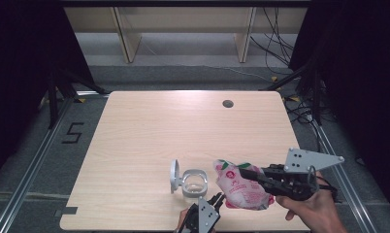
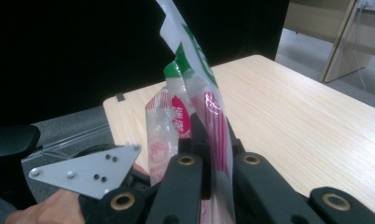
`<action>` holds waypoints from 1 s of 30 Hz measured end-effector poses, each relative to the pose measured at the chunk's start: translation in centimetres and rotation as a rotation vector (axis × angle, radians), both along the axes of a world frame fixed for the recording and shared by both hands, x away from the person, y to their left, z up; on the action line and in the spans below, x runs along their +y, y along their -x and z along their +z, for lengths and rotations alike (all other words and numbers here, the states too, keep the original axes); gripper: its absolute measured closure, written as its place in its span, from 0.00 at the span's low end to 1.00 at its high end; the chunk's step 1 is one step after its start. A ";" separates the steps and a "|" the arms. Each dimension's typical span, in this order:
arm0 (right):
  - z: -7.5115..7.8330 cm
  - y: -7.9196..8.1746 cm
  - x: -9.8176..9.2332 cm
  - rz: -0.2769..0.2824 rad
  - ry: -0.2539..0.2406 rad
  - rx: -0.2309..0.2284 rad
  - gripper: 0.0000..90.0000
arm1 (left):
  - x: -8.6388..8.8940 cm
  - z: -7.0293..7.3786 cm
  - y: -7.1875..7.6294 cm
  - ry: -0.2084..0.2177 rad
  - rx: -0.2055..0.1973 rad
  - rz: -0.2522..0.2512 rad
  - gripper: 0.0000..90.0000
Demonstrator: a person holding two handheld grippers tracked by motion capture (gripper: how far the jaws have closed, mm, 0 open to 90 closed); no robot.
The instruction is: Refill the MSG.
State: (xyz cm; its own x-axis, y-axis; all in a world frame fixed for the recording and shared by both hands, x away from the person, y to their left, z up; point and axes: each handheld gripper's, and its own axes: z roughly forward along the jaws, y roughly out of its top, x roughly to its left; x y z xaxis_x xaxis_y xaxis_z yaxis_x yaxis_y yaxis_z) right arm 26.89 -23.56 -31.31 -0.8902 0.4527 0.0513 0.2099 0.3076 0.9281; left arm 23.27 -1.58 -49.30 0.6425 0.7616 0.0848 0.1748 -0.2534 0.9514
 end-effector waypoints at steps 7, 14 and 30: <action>-0.1 -0.2 0.3 -0.004 -0.002 0.001 1.00 | -0.8 -0.1 0.1 -0.009 -0.006 -0.021 0.96; -0.2 -1.0 1.0 -0.009 0.000 0.016 1.00 | -1.5 -0.3 0.3 -0.014 -0.011 -0.018 0.97; -0.2 -0.9 0.9 -0.033 0.002 0.016 1.00 | -1.8 -0.8 -0.2 0.051 -0.016 0.022 0.97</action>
